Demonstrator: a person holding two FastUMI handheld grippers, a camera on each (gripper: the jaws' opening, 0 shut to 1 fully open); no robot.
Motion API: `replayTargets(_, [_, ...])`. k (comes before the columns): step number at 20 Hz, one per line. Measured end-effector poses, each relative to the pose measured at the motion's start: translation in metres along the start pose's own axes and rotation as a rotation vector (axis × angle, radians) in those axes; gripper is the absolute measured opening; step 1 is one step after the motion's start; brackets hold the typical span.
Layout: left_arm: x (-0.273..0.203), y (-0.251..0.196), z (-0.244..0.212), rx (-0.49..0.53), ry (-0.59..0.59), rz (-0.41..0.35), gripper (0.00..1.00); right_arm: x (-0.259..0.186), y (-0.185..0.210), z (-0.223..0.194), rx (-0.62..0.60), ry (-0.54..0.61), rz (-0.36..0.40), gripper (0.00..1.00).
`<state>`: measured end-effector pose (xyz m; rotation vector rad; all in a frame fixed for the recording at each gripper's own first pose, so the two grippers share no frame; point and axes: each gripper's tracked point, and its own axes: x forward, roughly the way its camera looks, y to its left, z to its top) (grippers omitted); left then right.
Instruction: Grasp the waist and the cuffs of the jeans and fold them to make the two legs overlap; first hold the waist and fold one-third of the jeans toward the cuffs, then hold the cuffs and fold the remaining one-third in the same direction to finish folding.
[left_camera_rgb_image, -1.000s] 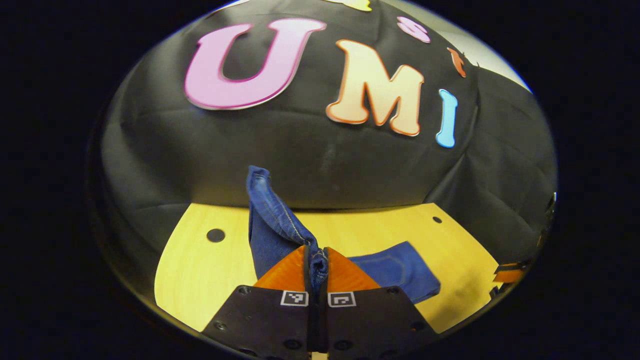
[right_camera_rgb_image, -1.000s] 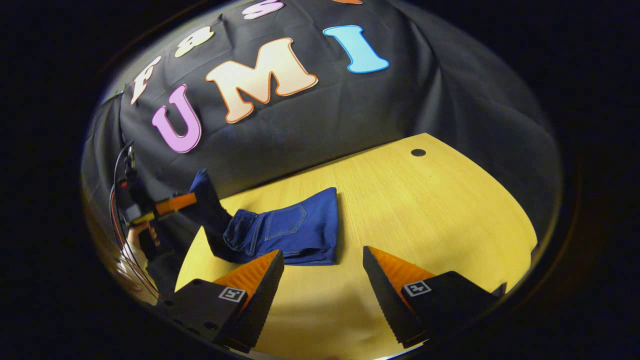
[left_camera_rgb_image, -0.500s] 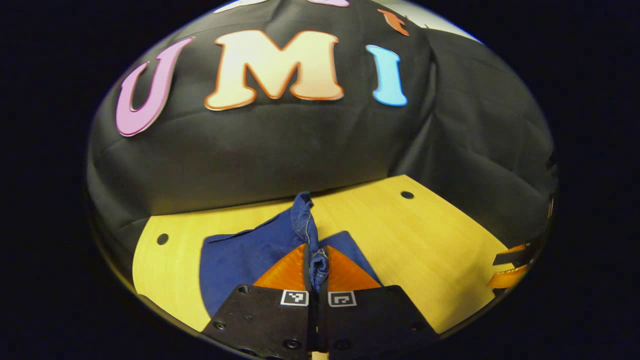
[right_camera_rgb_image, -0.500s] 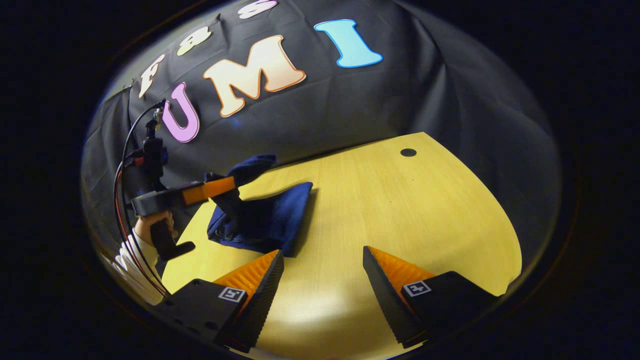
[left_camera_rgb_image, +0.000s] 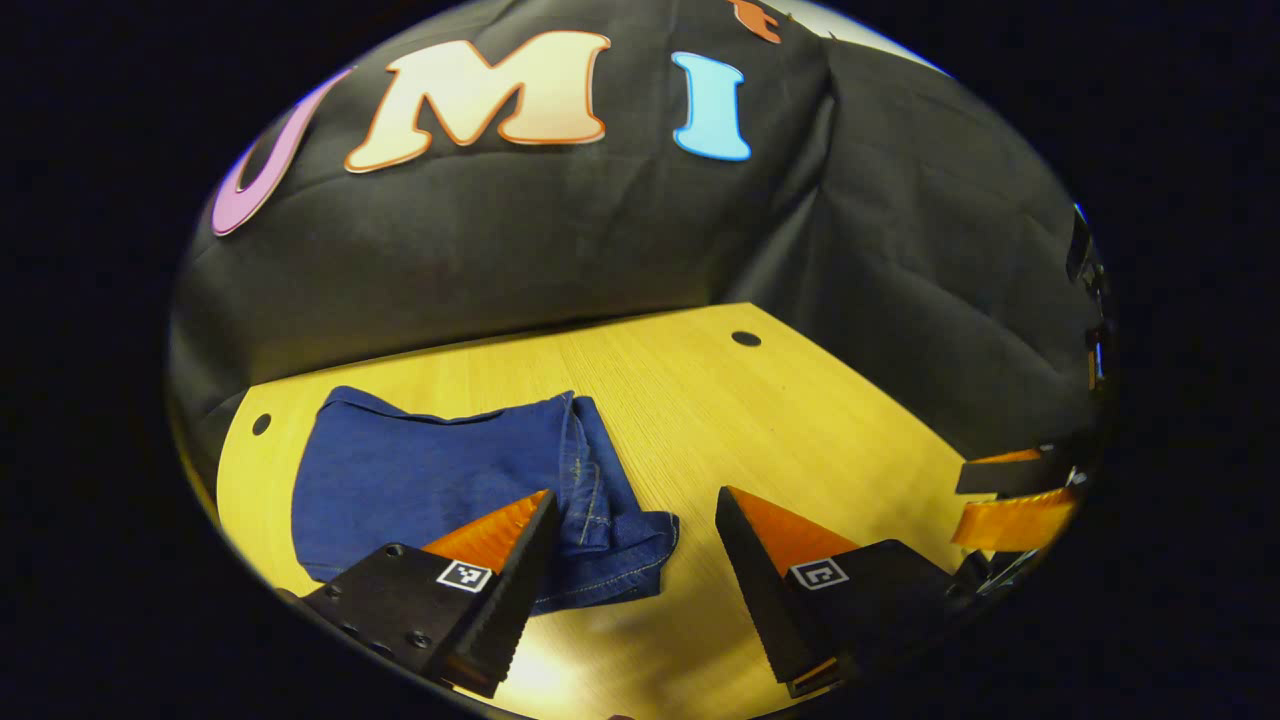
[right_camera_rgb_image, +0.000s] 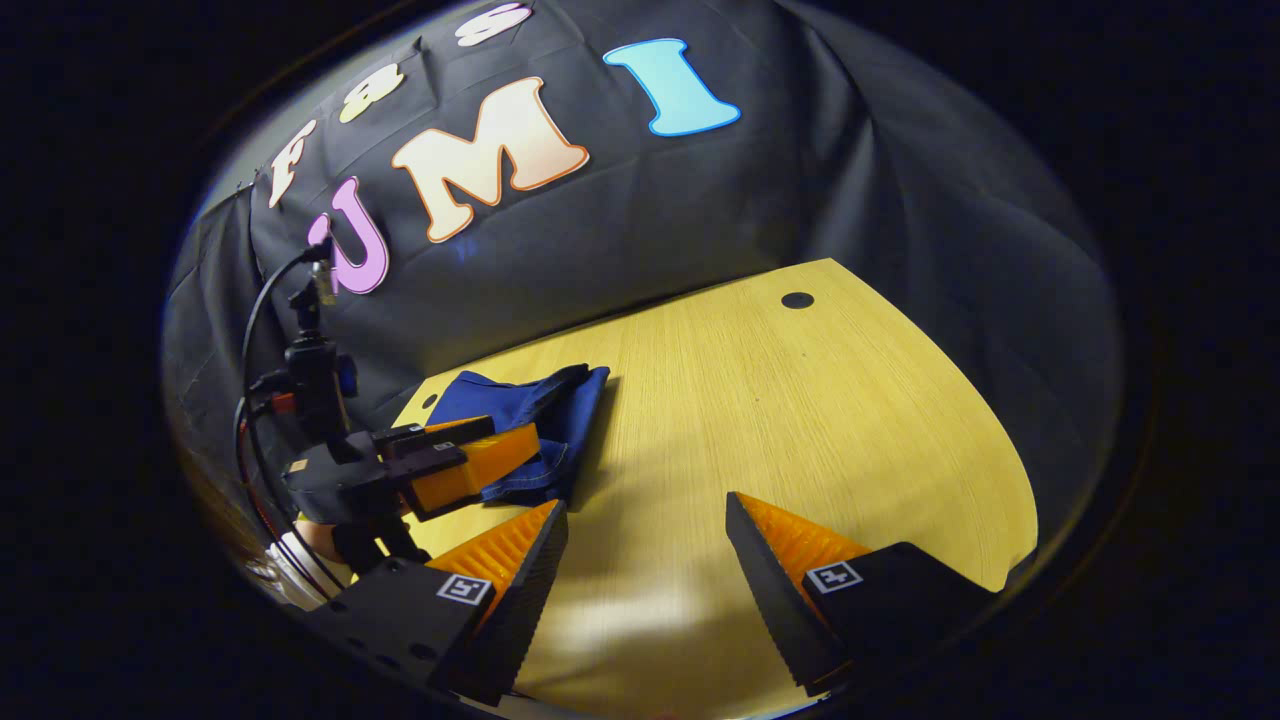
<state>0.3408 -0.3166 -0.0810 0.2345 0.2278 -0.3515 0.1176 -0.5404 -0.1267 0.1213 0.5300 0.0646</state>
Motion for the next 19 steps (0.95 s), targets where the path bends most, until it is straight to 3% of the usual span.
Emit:
replayTargets(4, [-0.061,0.038,0.004,-0.010,0.012,0.106,0.90,-0.011,0.037,0.008,-0.047,-0.031,0.031,0.98])
replayTargets(10, [-0.133,0.090,-0.013,-0.030,-0.003,0.179,0.88,-0.030,0.094,0.018,-0.074,-0.132,0.051,0.98])
replayTargets(16, [-0.158,0.088,-0.037,-0.058,0.030,0.110,0.88,-0.057,0.117,0.018,-0.031,-0.197,0.003,0.98])
replayTargets(19, [-0.161,0.088,-0.033,-0.023,0.019,0.077,0.88,-0.070,0.121,0.019,-0.020,-0.234,-0.026,0.98])
